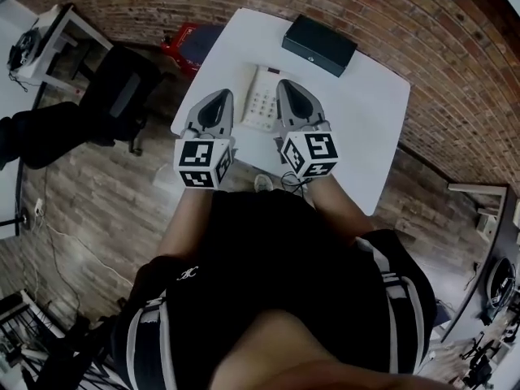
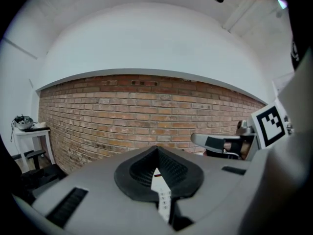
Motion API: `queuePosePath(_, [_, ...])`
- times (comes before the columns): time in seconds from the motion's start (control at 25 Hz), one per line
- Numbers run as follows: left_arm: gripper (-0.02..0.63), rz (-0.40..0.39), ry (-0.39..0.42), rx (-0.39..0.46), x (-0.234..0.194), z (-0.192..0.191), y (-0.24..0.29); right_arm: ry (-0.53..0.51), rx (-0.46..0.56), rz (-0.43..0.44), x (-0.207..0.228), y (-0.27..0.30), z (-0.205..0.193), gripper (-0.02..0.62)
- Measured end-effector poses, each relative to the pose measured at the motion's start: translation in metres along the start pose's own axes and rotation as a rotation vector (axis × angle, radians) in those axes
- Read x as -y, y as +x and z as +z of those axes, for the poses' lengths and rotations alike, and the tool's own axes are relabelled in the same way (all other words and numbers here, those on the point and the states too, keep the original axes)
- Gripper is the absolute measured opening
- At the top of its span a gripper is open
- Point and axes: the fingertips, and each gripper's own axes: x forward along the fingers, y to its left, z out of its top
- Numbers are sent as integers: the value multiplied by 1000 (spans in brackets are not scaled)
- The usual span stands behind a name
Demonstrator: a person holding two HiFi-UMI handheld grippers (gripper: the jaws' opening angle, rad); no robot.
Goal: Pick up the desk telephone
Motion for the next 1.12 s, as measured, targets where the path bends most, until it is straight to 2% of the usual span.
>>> queuePosePath(0.36, [2,-194,-7,-61,-1,-12,41,58,-38,-165,28,4,-19,0])
queuePosePath(0.56, [2,-294,-16,-100,-16,-18,61,80,-99,-260,36,13,-38,0])
queuePosePath(0.84, [2,-361,-42,-201,-42,-51,91,125,-165,-366,51,24,-69,0])
queuePosePath(1.12, [2,-395,-113,-290,-61,-84,114,147,-247,-456,72,32,-107,0])
